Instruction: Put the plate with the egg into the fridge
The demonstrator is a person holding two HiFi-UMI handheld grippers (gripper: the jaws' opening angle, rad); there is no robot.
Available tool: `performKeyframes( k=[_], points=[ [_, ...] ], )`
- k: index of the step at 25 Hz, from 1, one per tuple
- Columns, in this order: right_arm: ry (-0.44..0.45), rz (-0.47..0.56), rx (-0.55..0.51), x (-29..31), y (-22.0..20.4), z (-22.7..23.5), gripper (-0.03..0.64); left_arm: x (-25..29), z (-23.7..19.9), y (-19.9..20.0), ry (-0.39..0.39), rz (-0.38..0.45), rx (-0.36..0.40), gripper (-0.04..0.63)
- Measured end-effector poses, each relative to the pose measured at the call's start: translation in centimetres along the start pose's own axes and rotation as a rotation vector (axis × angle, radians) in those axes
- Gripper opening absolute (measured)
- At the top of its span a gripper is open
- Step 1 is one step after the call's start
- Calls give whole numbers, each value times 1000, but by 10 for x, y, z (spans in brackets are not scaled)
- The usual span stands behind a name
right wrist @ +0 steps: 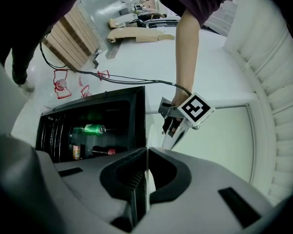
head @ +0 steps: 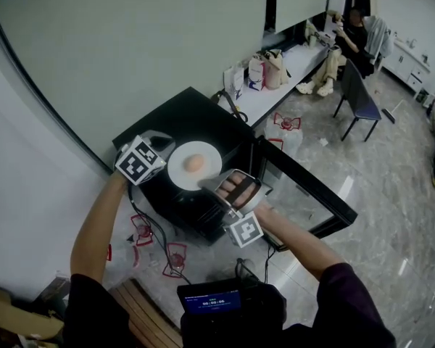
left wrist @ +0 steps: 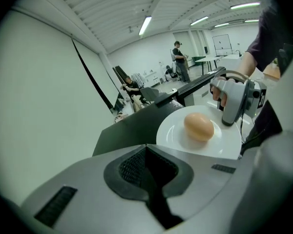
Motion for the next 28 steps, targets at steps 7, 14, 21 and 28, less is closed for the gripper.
performKeyframes(
  k=[7,14,21,28],
  points=[
    [-89,-37,-7,-29,22,20,21,-71,26,28,143,286,-171,9],
    [-88,-76,14,-82,40,-17,21,-125,110,37,228,475,-361,9],
    [-73,-40,10,-131,39,-65,21,-125,214,42,320,496,-466,9],
    [-25,48,9,-174,34,-100,21,-110,288,38,453,462,-622,8]
  ],
)
Point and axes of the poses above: the fingertips, and each gripper's own axes: x forward along the fingers, z to its right, y out of its top, the point moved 3 cm from there along -x, backward along the fingers
